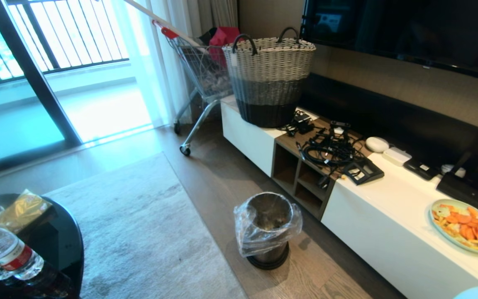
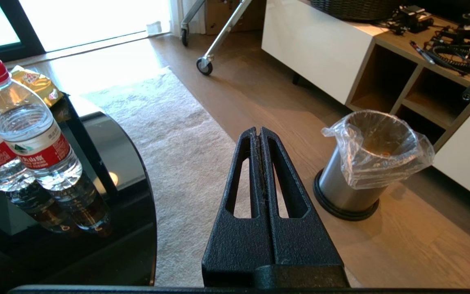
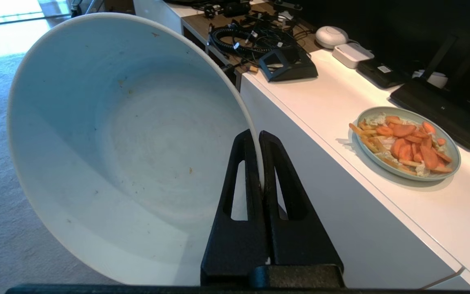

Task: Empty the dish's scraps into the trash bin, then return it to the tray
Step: Put the bowl back to the table

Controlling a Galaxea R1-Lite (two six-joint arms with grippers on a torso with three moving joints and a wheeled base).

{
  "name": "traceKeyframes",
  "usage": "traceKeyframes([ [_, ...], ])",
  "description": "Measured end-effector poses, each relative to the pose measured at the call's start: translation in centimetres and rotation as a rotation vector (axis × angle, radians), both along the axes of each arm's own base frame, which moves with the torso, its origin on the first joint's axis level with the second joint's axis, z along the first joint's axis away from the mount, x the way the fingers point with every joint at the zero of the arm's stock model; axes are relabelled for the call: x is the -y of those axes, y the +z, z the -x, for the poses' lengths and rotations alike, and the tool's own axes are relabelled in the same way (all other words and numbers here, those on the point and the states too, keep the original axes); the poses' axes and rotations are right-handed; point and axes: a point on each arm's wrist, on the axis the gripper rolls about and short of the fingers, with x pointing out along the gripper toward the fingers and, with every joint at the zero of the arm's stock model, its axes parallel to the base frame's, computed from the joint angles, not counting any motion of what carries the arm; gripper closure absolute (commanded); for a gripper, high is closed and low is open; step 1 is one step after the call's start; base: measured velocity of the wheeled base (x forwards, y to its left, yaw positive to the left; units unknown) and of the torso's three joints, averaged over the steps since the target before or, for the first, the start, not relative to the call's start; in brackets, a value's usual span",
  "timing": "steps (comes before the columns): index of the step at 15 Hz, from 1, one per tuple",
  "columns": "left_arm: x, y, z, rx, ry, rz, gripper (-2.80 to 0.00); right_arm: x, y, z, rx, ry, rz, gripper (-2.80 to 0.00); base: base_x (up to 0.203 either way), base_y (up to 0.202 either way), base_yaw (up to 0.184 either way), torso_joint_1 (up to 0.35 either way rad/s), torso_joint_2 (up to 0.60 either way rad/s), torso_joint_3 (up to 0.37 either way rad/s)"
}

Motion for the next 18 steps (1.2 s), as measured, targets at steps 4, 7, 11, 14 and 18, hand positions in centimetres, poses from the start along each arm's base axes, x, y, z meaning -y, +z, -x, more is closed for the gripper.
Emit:
traceKeyframes([
  [4,0.00,0.00,0.00,0.000,0.000,0.000,0.00,0.00,0.00,0.00,0.000,0.000,0.000,0.00,0.000,0.000,0.000,0.000,0.00,0.000],
  [7,0.00,0.00,0.00,0.000,0.000,0.000,0.00,0.00,0.00,0.00,0.000,0.000,0.000,0.00,-0.079,0.000,0.000,0.011,0.00,0.002],
  [11,0.00,0.01,0.00,0.001,0.000,0.000,0.00,0.00,0.00,0.00,0.000,0.000,0.000,0.00,-0.190,0.000,-0.001,0.002,0.00,0.003],
  [14,0.00,0.00,0.00,0.000,0.000,0.000,0.00,0.00,0.00,0.00,0.000,0.000,0.000,0.00,-0.187,0.000,-0.001,0.006,0.00,0.002],
  [18,0.00,0.00,0.00,0.000,0.000,0.000,0.00,0.00,0.00,0.00,0.000,0.001,0.000,0.00,-0.187,0.000,0.000,0.001,0.00,0.003],
])
